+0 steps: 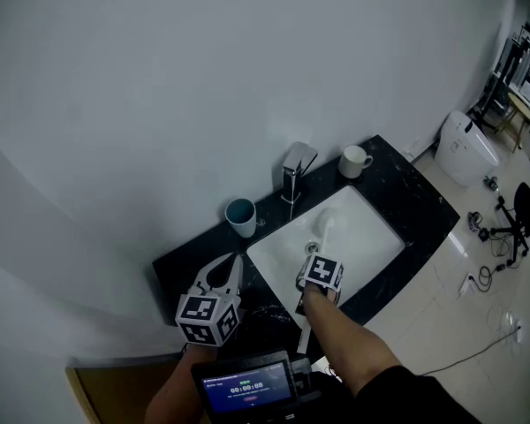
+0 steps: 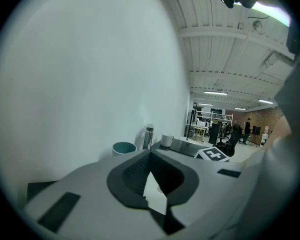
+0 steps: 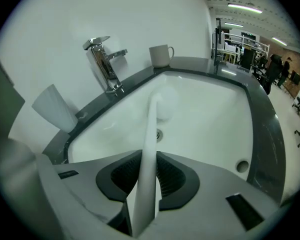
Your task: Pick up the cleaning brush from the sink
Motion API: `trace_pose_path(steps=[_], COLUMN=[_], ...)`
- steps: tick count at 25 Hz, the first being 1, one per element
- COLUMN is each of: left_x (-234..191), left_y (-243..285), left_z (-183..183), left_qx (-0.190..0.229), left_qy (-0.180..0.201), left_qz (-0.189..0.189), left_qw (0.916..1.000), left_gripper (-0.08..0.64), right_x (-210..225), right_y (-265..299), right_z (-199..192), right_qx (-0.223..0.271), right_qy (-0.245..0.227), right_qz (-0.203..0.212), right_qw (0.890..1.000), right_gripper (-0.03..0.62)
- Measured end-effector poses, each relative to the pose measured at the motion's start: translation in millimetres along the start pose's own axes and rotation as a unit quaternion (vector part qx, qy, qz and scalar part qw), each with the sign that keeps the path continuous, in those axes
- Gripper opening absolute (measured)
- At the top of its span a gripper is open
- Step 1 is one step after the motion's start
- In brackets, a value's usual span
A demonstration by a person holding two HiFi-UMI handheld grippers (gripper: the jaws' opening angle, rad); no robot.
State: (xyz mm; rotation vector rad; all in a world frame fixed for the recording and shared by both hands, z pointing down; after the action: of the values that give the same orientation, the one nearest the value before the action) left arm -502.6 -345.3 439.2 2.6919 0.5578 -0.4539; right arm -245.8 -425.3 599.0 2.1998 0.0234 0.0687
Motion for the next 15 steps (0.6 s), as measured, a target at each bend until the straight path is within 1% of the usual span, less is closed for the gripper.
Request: trace_pose_path(steps=[2, 5, 7, 9, 12, 14, 15], left_x=[8, 25, 38, 50, 68, 83, 92], left_y=[-12, -32, -44, -57, -77, -91, -98], left_z=[3, 7, 9, 9, 6, 0, -4], left_qx=[0.006, 0.02, 0.033, 0.048, 0.062, 0.072, 0.077], left_qy=[-0.001, 0.007, 0.01, 0.011, 0.02, 0.028, 0.029], left_qz=[-0.001, -0.018, -0.031, -0.039, -0.041, -0.033, -0.026], left_qw=[1.0, 0.9996, 0.9989, 0.998, 0.997, 0.9965, 0.9962], left_gripper=[0.011, 0.011, 0.011, 0.011, 0.011, 0.011, 0.011], right_x=[0, 3, 9, 18, 34, 49, 59], right_y=[-23, -63, -94, -128, -185, -225, -243], right_z=[0, -10, -14, -15, -21, -26, -29], right_qx=[0.019, 0.038, 0.075, 0.122, 0.199, 0.254, 0.281], right_qy=[0.001, 0.016, 0.021, 0.012, -0.013, -0.042, -0.061], right_qz=[0.01, 0.042, 0.061, 0.075, 0.093, 0.103, 0.107], right_qw=[1.0, 0.998, 0.995, 0.99, 0.975, 0.961, 0.952], right_gripper=[0.069, 0.069, 0.069, 0.069, 0.068, 0.069, 0.069])
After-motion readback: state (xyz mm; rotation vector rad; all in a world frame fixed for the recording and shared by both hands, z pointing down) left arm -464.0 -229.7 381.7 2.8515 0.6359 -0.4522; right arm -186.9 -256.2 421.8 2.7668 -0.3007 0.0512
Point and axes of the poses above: the fingertips, and each gripper's own axes: y forward along the fingers, x to its right, z out of its top, the point moved 10 cm from there along -y, backward along the fingers, and after that the axes turned 14 degrees about -y, right-handed, at the moved point
